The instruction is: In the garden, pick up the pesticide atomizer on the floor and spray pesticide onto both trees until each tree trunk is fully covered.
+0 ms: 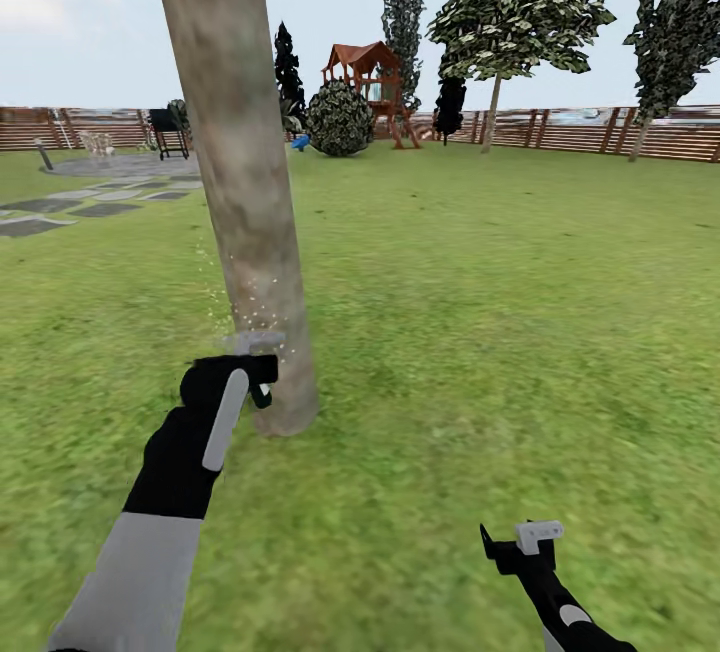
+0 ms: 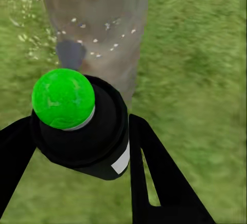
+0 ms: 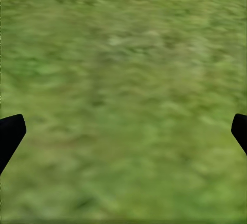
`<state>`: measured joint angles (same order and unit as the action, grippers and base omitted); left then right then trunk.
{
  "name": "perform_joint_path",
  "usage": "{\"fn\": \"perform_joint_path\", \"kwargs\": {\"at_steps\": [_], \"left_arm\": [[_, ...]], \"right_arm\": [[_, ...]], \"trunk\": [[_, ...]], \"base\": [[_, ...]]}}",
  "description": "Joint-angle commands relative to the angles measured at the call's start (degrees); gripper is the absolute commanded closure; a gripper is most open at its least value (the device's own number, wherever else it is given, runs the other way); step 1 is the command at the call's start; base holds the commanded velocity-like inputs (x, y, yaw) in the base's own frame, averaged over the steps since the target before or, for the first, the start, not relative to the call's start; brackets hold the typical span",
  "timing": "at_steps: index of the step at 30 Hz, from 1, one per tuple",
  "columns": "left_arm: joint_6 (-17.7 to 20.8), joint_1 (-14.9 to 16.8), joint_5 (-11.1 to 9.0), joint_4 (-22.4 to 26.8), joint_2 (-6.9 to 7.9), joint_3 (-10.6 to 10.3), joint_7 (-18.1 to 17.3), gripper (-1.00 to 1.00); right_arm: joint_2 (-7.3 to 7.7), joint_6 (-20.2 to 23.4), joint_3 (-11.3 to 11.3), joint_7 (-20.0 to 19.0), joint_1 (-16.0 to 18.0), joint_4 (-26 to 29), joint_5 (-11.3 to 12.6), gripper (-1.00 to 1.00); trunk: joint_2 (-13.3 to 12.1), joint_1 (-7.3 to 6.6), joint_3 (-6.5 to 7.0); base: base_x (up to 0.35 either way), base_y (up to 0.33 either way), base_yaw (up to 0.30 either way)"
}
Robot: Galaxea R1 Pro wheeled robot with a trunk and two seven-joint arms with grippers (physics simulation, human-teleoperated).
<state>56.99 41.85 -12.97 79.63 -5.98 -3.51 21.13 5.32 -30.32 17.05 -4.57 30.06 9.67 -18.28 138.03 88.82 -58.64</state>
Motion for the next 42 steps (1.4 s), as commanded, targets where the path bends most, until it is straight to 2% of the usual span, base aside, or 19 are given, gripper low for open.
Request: {"fn": "perform_joint_path", "kwargs": {"at_steps": [1, 3, 5, 7, 8, 10, 11, 12, 15, 17, 19, 21, 25, 28, 31, 35, 38, 40, 42], "left_arm": [[0.14, 1.52, 0.59, -0.13, -1.61, -1.09, 0.1, 1.0], [0.2, 2.9, 0.32, -0.29, -2.3, -1.46, 0.13, 1.0], [0.27, 3.54, 0.37, -0.15, -2.2, -1.23, 0.14, 1.0], [0.37, 3.79, 0.36, 0.07, -1.49, 1.85, 0.08, 1.0], [0.46, 3.82, 0.28, 0.12, -0.79, 4.48, 0.03, 1.0], [0.6, 3.84, 0.18, 0.16, 0.96, 7.4, -0.04, 1.0], [0.64, 3.85, 0.13, 0.17, 2.15, 8.35, -0.09, 1.0], [0.65, 3.85, 0.12, 0.17, 2.42, 8.55, -0.1, 1.0], [0.64, 3.92, 0.2, 0.24, 0.87, 7.63, -0.1, 1.0], [0.59, 4.35, 0.57, 0.2, -1.21, 4.4, 0.02, 1.0], [0.58, 4.87, 0.63, 0.19, -2.13, 2.02, 0.1, 1.0], [0.58, 5.16, 0.72, 0.18, -3.08, 0.75, 0.13, 1.0], [0.59, 6.2, 0.48, 0.16, -2.13, 0.88, 0.14, 1.0], [0.83, 6.36, 0.27, 0.11, 2.15, 4.03, 0.08, 1.0], [0.91, 6.18, 0.29, 0.09, 4.33, 6.27, 0.04, 1.0], [0.86, 5.17, 0.4, -0.06, 4.16, 5.93, -0.05, 1.0], [0.38, 1.9, 0.21, -0.78, 3.1, 1.76, -0.03, 1.0], [0.02, 1.25, 0.16, -2.63, 1.89, 0.33, -0.06, 1.0], [-1.94, 0.94, 0.26, -7.4, 0.72, -0.19, 0.04, 1.0]], "right_arm": [[-0.03, 0.0, 0.0, 0.0, 0.01, 0.0, 0.0, -1.0], [0.01, 0.0, 0.0, 0.0, 0.0, 0.0, 0.0, -1.0], [0.03, 0.0, 0.0, 0.0, 0.0, 0.0, 0.0, -1.0], [0.02, 0.0, 0.0, 0.0, 0.01, 0.0, 0.0, -1.0], [0.03, 0.0, 0.0, 0.0, 0.0, 0.0, 0.0, -1.0], [0.04, 0.0, 0.0, 0.0, 0.0, 0.0, 0.0, -1.0], [0.04, 0.0, 0.0, 0.0, 0.0, 0.0, 0.0, -1.0], [0.03, 0.0, 0.0, 0.0, 0.0, 0.0, 0.0, -1.0], [0.03, 0.0, 0.0, 0.0, 0.0, 0.0, 0.0, -1.0], [0.02, 0.0, 0.0, 0.0, 0.0, 0.0, 0.0, -1.0], [0.03, 0.0, 0.0, 0.0, 0.0, 0.01, 0.0, -1.0], [0.04, 0.0, 0.0, 0.0, 0.0, 0.02, 0.0, -1.0], [0.04, 0.0, 0.0, 0.0, 0.0, 0.0, 0.0, -1.0], [0.04, 0.0, 0.0, 0.0, 0.0, 0.0, 0.0, -1.0], [0.04, 0.0, 0.0, 0.0, 0.0, 0.0, 0.0, -1.0], [0.04, 0.0, 0.0, 0.0, 0.0, 0.0, 0.0, -1.0], [0.02, 0.0, 0.0, 0.0, 0.0, 0.0, 0.0, -1.0], [0.0, 0.0, 0.0, 0.0, 0.0, 0.0, 0.0, -1.0], [0.02, 0.0, 0.0, 0.0, 0.0, 0.0, 0.0, -1.0]], "trunk": [[0.0, 0.0, 0.0], [0.0, 0.0, 0.0], [0.0, 0.0, 0.0], [0.0, 0.0, 0.0], [0.0, 0.0, 0.0], [0.0, 0.0, 0.0], [0.0, 0.0, 0.0], [0.0, 0.0, 0.0], [0.0, 0.0, 0.0], [0.0, 0.0, 0.0], [0.0, 0.0, 0.0], [0.0, 0.0, 0.0], [0.0, 0.0, 0.0], [0.0, 0.0, 0.0], [0.0, 0.0, 0.0], [0.0, 0.0, 0.0], [0.0, 0.0, 0.0], [0.0, 0.0, 0.0], [0.0, 0.0, 0.0]], "base": [[0.0, 0.0, 0.0], [0.0, 0.0, 0.0], [0.0, 0.0, 0.0], [0.0, 0.0, 0.0], [0.0, 0.0, 0.0], [0.0, 0.0, 0.0], [0.0, 0.0, 0.0], [0.0, 0.0, 0.0], [0.0, 0.0, 0.0], [0.0, 0.0, 0.0], [0.0, 0.0, 0.0], [0.0, 0.0, 0.0], [0.0, 0.0, 0.0], [0.0, 0.0, 0.0], [0.0, 0.0, 0.0], [0.0, 0.0, 0.0], [0.0, 0.0, 0.0], [0.0, 0.0, 0.0], [0.0, 0.0, 0.0]]}}
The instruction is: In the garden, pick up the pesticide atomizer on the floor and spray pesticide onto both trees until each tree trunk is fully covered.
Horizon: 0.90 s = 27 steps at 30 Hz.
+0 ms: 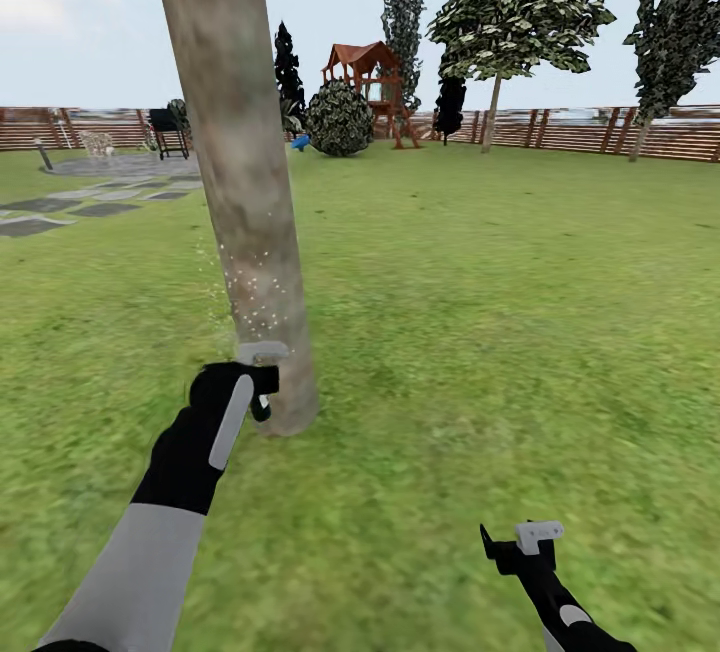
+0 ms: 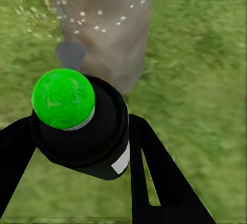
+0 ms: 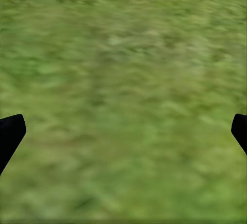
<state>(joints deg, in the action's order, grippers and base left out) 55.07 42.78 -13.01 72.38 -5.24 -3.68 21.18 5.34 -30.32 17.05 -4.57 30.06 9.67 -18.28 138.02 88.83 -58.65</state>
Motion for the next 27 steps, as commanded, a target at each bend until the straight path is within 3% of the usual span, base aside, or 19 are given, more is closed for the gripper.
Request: {"fn": "perform_joint_path", "kwargs": {"at_steps": [1, 5, 8, 12, 13, 14, 18, 20, 27], "left_arm": [[-1.98, -0.02, 0.39, -2.62, 0.03, 0.01, 0.01, 1.0], [-16.05, 0.02, 0.93, -17.74, 0.38, 0.12, 0.51, 1.0], [-21.95, 0.0, 0.94, -22.36, 0.37, -0.1, 0.59, 1.0], [-26.61, -0.06, 0.61, -30.2, 0.61, 0.39, 0.54, 1.0], [-29.47, -0.06, 0.61, -31.94, 0.82, 0.73, 0.58, 1.0], [-35.53, -0.06, 0.42, -36.76, 1.81, 1.11, 0.46, 1.0], [-43.52, -0.06, 0.24, -44.44, 2.2, 1.12, 0.01, 1.0], [-45.56, -0.06, 0.27, -45.97, 2.16, 0.93, -0.31, 1.0], [-46.03, -0.06, 0.23, -46.38, 2.07, 0.85, -0.1, 1.0]], "right_arm": [[-0.03, 0.0, 0.0, 0.0, 0.0, 0.0, 0.0, -1.0], [-0.06, 0.0, 0.0, 0.0, -0.07, 0.0, 0.0, -1.0], [-0.07, 0.0, 0.0, 0.0, -0.08, 0.0, -0.02, -1.0], [-0.07, 0.0, 0.0, -0.08, -0.09, 0.0, -0.08, -1.0], [-0.07, 0.0, 0.0, -0.08, -0.09, 0.0, -0.09, -1.0], [-0.07, 0.0, 0.0, -0.09, -0.09, 0.0, -0.09, -1.0], [0.01, 0.0, 0.0, -0.07, -0.09, 0.0, -0.09, -1.0], [0.02, 0.0, 0.0, -0.02, -0.09, 0.0, -0.04, -1.0], [0.02, 0.0, 0.0, 0.0, -0.09, 0.0, -0.01, -1.0]], "trunk": [[0.01, -0.01, 0.01], [0.01, -0.01, 0.01], [0.01, -0.01, 0.01], [0.01, -0.01, 0.01], [0.01, -0.01, 0.01], [0.01, -0.01, 0.01], [0.01, -0.01, 0.01], [0.01, -0.01, 0.01], [0.01, -0.01, 0.01]], "base": [[0.0, 0.0, 0.0], [0.0, 0.0, 0.0], [0.0, 0.0, 0.0], [0.0, 0.0, 0.0], [0.021, -0.007, 0.0], [0.143, -0.162, 0.0], [0.172, -0.201, 0.0], [0.188, -0.212, 0.0], [0.182, -0.222, 0.0]]}}
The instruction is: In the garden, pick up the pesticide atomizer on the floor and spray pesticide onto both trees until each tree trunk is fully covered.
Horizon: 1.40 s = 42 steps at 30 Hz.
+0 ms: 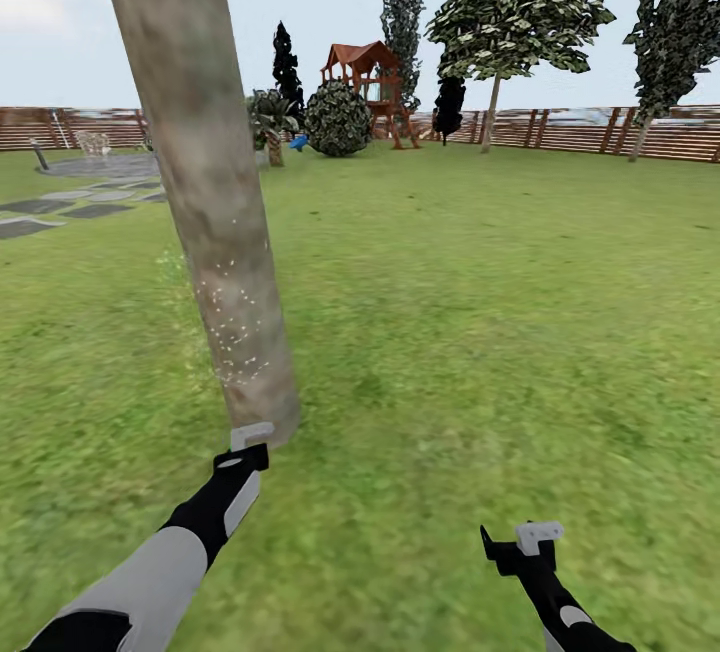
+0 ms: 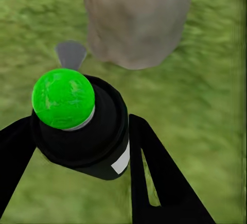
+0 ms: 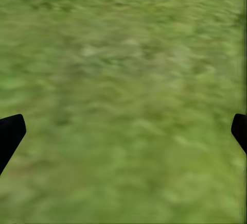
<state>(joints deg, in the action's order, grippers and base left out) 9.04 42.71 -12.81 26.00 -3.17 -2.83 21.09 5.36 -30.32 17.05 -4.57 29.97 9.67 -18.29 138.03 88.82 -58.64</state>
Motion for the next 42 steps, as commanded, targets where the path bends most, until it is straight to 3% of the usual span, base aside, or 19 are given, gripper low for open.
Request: {"fn": "perform_joint_path", "kwargs": {"at_steps": [1, 8, 28, 42], "left_arm": [[-0.01, 0.0, 0.01, -0.03, 0.0, 0.03, -0.01, 1.0], [0.01, 0.0, -0.06, -0.1, -0.06, 0.0, 0.25, 1.0], [0.1, 0.0, 0.01, -0.07, -0.17, 0.02, 0.63, 1.0], [0.1, 0.0, 0.41, -0.07, -0.19, -0.02, 0.62, 1.0]], "right_arm": [[0.0, 0.0, 0.0, 0.0, 0.0, 0.0, 0.0, -1.0], [-0.09, 0.0, 0.0, 0.08, 0.0, 0.0, 0.01, -1.0], [-0.09, 0.0, 0.0, 0.0, 0.0, 0.0, -0.03, -1.0], [-0.09, 0.0, 0.0, 0.0, 0.0, 0.0, -0.02, -1.0]], "trunk": [[0.0, 0.0, 0.0], [0.0, 0.0, 0.0], [0.0, 0.0, 0.0], [0.0, 0.0, 0.0]], "base": [[0.168, -0.232, 0.0], [0.123, -0.249, 0.054], [0.006, -0.271, 0.27], [0.092, -0.271, 0.101]]}}
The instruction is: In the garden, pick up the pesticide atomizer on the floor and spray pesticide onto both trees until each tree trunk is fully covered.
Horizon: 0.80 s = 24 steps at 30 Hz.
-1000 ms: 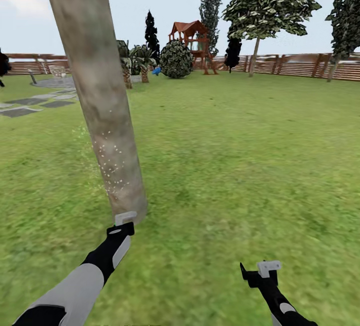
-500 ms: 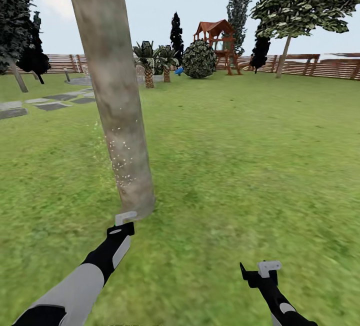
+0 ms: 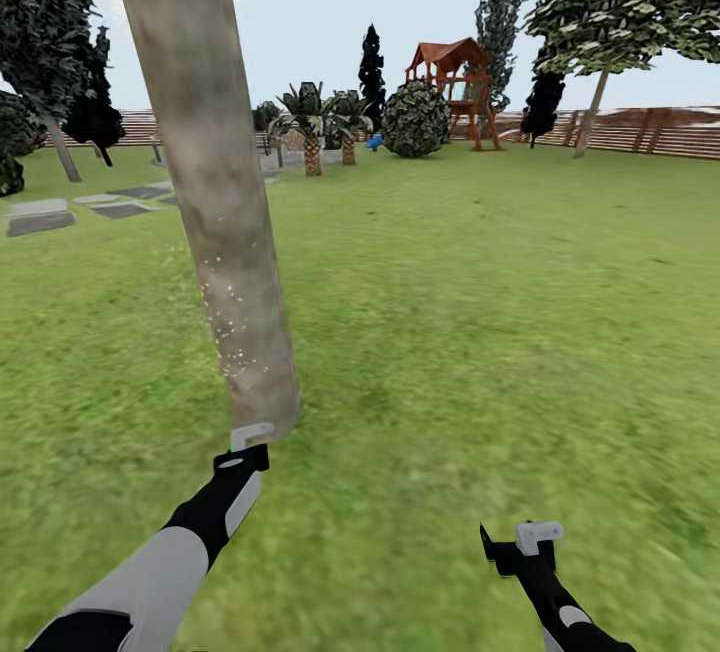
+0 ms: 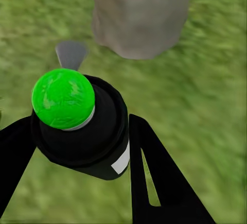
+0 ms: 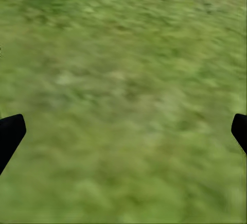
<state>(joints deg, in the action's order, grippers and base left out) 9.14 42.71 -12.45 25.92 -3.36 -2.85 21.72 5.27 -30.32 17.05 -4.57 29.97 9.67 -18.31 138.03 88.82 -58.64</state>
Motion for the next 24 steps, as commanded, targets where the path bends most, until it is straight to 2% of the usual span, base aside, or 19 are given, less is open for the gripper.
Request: {"fn": "perform_joint_path", "kwargs": {"at_steps": [1, 20, 24], "left_arm": [[0.0, 0.0, 0.09, 0.01, -0.04, -0.03, -0.02, 1.0], [0.09, 0.0, 0.2, 0.01, -0.06, 0.06, 0.0, 1.0], [0.09, 0.0, 0.23, 0.01, -0.07, -0.05, -0.01, 1.0]], "right_arm": [[0.0, 0.0, 0.0, 0.0, 0.0, 0.0, -0.03, -1.0], [0.0, 0.0, 0.0, 0.0, 0.0, -1.23, 0.03, -1.0], [0.0, 0.0, 0.0, 0.0, 0.0, -1.23, 0.03, -1.0]], "trunk": [[0.0, 0.0, 0.0], [0.0, 0.0, 0.0], [0.0, 0.0, 0.0]], "base": [[0.102, -0.271, 0.275], [0.104, -0.271, 0.277], [0.131, -0.271, 0.112]]}}
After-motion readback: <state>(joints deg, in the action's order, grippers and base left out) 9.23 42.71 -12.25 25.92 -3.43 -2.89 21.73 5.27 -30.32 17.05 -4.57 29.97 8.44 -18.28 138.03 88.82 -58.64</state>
